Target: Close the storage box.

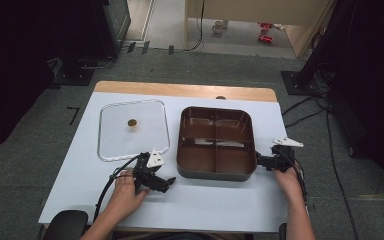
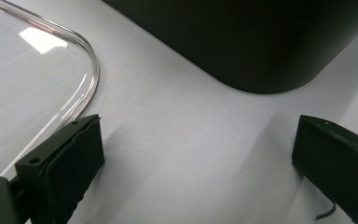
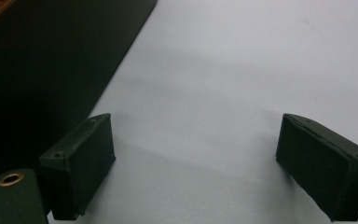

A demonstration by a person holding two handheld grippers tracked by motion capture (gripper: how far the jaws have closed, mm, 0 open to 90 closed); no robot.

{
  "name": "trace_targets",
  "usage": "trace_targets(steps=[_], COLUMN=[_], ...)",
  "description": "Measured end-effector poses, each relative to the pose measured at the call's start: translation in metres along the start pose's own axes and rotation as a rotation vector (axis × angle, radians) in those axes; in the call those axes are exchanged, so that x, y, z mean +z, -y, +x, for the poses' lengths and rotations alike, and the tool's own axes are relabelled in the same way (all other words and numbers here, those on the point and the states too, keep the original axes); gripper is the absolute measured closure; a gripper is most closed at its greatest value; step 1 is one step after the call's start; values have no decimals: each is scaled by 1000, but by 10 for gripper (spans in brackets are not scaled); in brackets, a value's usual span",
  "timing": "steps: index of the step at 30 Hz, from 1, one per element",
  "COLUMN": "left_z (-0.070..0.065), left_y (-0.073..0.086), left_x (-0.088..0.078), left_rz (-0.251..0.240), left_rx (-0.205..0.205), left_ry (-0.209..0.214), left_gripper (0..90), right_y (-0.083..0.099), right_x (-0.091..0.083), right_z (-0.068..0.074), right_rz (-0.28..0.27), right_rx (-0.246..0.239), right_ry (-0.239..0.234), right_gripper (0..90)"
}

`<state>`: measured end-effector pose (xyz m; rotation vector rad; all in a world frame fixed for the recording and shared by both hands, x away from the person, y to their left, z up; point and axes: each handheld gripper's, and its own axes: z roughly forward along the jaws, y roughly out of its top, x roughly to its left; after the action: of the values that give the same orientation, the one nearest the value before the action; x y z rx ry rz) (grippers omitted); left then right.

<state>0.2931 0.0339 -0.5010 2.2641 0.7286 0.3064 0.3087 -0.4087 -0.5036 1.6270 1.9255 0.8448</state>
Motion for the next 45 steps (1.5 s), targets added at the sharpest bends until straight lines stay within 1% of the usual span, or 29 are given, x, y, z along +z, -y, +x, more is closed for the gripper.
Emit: trace_targets(steps=[31,33,34,39,42,43,44,45], left_z=[0,0,2,2,2,2,2,2], left_y=[-1,-1,0,0,-1,-1,-2,-3], left_x=[0,0,-1,-1,-2,-2,-3,-3], left_rz=[5,5,4,4,-7,-7,0,4], left_rx=[2,0,8,18,47,47,54,48], left_ry=[-1,1,17,19,44,44,57,57], left_gripper=[18,21,23,24,64,91,121,130], right_y=[0,0,0,0,0,0,-1,-1], right_x=[0,0,0,1,1,1,1,1], right_z=[0,0,0,-1,-1,-1,-1,-1], right_rz=[1,2,2,5,5,5,6,7], right_rx=[0,0,0,-3,-2,-2,-3,-4], right_ry=[-3,-3,-3,-11,-11,-11,-13,-14], right_gripper=[104,104,104,88,88,86,82,78])
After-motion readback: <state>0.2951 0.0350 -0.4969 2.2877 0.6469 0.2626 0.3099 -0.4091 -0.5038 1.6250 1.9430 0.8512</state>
